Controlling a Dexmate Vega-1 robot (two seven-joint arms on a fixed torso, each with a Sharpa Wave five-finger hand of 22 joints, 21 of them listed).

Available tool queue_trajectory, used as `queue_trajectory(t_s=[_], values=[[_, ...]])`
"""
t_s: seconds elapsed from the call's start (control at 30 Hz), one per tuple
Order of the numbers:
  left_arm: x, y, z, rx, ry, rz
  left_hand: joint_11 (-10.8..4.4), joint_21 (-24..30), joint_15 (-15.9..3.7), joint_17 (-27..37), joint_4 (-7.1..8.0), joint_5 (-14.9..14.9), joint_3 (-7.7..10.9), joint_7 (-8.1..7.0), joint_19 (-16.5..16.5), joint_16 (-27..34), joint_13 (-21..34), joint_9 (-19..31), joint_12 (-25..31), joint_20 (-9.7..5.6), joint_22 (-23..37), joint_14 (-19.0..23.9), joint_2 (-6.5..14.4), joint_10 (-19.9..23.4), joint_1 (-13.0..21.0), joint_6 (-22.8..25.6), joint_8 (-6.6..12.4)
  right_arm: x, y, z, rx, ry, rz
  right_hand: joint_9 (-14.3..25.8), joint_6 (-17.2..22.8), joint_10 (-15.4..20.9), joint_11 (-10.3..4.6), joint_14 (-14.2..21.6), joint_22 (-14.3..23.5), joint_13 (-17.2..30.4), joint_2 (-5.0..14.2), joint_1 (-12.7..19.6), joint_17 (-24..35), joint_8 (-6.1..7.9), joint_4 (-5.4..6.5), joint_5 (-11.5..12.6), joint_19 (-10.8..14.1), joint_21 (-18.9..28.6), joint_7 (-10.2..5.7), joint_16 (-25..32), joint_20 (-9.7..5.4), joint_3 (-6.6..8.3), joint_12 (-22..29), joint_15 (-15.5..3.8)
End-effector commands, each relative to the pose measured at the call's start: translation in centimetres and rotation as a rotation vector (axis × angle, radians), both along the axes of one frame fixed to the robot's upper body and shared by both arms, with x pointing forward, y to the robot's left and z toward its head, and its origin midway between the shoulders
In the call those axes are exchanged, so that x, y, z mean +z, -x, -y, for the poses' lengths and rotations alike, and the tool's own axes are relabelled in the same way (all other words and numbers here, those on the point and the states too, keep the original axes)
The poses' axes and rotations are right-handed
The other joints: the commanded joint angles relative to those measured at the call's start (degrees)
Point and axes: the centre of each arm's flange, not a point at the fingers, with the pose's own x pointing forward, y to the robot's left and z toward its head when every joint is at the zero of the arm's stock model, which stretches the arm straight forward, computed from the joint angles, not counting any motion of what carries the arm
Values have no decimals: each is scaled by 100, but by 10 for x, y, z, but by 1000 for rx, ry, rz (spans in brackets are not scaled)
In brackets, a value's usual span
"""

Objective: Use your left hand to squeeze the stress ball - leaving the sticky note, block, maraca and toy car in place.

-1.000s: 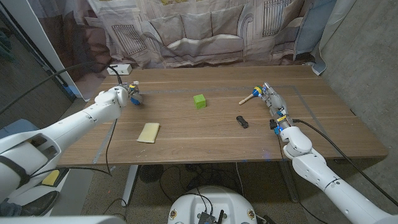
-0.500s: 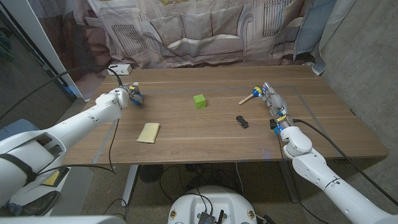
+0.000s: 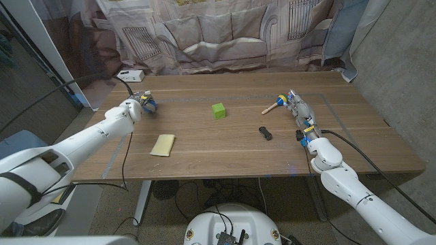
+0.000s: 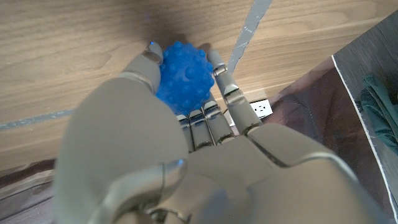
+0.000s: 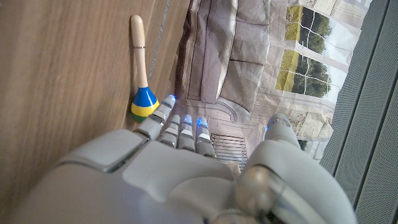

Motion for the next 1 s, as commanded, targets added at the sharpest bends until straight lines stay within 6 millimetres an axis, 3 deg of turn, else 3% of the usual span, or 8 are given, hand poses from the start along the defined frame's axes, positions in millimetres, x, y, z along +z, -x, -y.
queue_trajectory(t_s=[0.03,0.27,0.37,1.0], values=[[4,10,0,6,11,48,28,37,-68,7,32,30,16,12,70,9,21,23,45,-8,14,97,51,20,78,66,20,-2,3,2,-1,-5,2,19,47,55,-23,30,7,34,66,6,19,-5,-33,-6,14,-19,1,15,41,-11,-11,19],[16,22,5,7,-31,30,35,9,-43,-14,61,41,3,-4,-37,-66,33,24,14,-20,19,17,49,-29,50,70,-2,-3,3,2,1,-11,1,19,45,63,-27,25,7,34,69,8,20,-7,-33,-6,16,-19,0,12,42,-10,-9,23],[23,27,8,4,-56,25,120,6,-45,-19,77,47,-3,-23,-61,-88,36,25,-8,-20,20,4,59,-67,34,63,-17,-3,3,2,2,-6,3,19,46,66,-19,25,7,34,71,8,20,-7,-33,-6,16,-19,3,11,43,-10,-8,23],[61,47,22,15,-159,40,97,-5,-42,-19,105,57,-33,-35,-135,-130,55,26,-27,-23,23,-14,76,-77,-2,59,-53,-3,4,1,7,-9,4,19,51,66,-27,28,7,35,81,7,24,-8,-31,-5,13,-22,4,10,44,-9,-10,24]])
